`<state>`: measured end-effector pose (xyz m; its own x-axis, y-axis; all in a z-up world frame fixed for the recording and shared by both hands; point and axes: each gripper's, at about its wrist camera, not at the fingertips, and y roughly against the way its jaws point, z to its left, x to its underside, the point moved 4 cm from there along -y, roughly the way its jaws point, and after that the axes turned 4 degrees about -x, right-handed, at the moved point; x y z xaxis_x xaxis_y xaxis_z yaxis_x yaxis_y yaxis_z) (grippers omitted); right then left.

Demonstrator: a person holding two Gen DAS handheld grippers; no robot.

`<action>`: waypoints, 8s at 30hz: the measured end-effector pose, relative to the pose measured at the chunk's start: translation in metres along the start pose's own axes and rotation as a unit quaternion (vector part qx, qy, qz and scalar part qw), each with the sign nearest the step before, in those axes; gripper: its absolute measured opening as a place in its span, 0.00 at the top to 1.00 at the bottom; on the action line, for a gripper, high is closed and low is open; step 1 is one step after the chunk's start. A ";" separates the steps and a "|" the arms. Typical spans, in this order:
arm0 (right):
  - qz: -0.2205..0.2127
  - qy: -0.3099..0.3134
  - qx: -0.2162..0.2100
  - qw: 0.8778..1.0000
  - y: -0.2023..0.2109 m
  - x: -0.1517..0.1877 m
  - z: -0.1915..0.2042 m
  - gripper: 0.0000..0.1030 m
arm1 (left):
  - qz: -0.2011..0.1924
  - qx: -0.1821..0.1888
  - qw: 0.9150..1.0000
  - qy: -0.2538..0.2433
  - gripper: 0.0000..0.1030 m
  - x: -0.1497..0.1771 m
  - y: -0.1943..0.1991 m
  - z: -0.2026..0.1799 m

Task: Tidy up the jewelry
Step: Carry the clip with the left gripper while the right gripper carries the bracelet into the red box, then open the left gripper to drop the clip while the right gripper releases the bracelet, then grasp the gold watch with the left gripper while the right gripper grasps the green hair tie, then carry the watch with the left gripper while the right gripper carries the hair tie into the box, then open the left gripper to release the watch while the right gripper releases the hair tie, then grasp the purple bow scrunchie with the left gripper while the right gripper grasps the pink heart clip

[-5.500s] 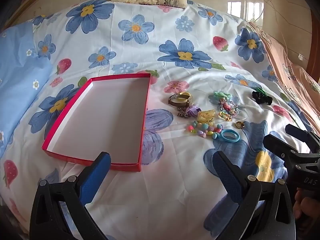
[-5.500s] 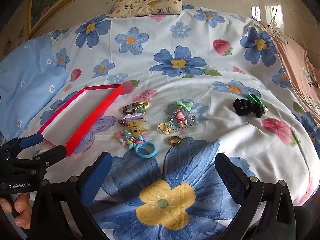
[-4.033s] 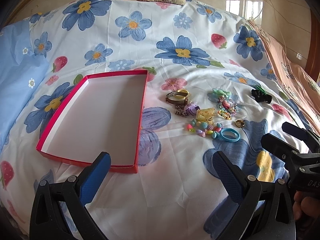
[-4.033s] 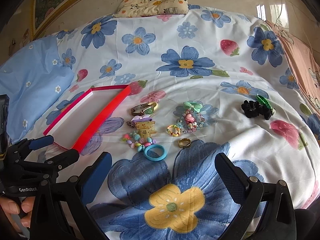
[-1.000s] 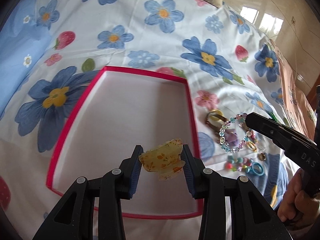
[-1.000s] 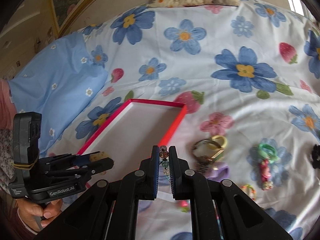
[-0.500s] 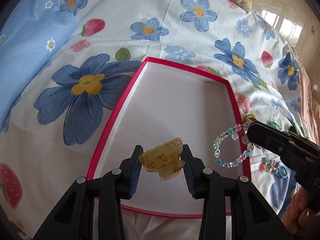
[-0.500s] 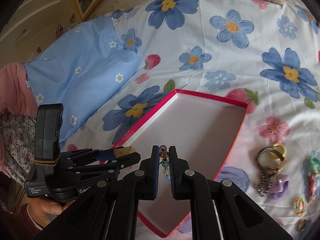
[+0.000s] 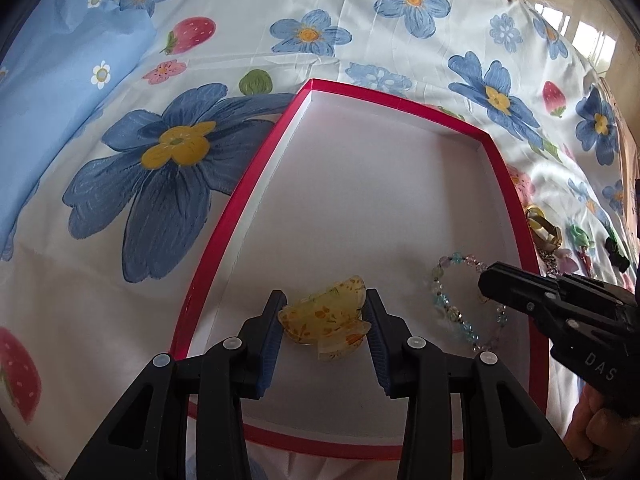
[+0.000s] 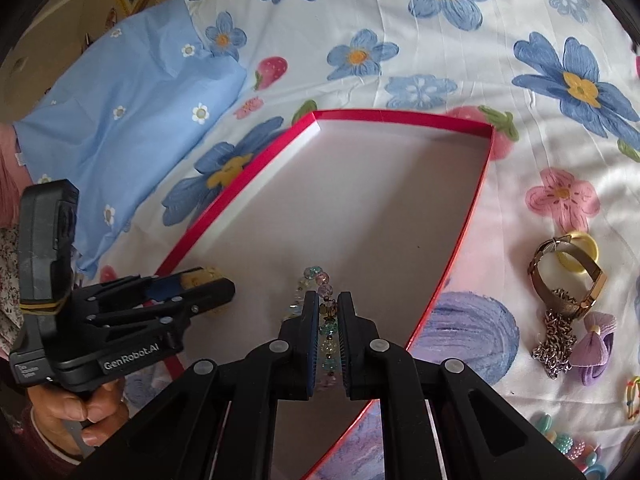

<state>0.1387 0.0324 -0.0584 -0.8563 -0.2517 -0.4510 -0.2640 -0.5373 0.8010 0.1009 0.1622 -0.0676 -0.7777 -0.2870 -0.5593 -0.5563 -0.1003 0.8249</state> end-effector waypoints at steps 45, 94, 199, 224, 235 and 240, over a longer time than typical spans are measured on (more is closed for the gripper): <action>-0.113 -0.098 0.076 0.986 0.147 0.053 -0.086 0.49 | -0.040 0.032 0.998 -0.028 0.37 0.020 0.074 -0.051; -0.096 -0.174 0.142 0.970 0.157 0.027 -0.222 0.62 | 0.003 0.098 0.975 -0.200 0.44 -0.051 -0.030 -0.231; -0.021 -0.064 0.011 0.998 -0.031 -0.093 -0.072 0.78 | 0.010 -0.007 0.997 -0.073 0.80 -0.121 -0.075 -0.044; -0.086 -0.136 0.052 0.986 0.120 -0.001 -0.131 0.59 | -0.012 0.076 0.997 -0.027 0.62 -0.037 0.052 -0.083; -0.105 -0.161 0.074 0.979 0.172 0.042 -0.156 0.59 | -0.005 0.092 0.993 -0.068 0.59 -0.016 0.082 -0.131; -0.109 -0.168 0.084 0.976 0.188 0.058 -0.163 0.59 | 0.000 0.103 0.991 -0.089 0.57 -0.010 0.086 -0.149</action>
<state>0.1118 -0.2141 0.0022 -0.8616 0.1471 -0.4858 -0.5008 -0.4013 0.7669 0.1045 0.0143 0.0214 -0.8064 -0.1133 -0.5804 -0.5905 0.1019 0.8006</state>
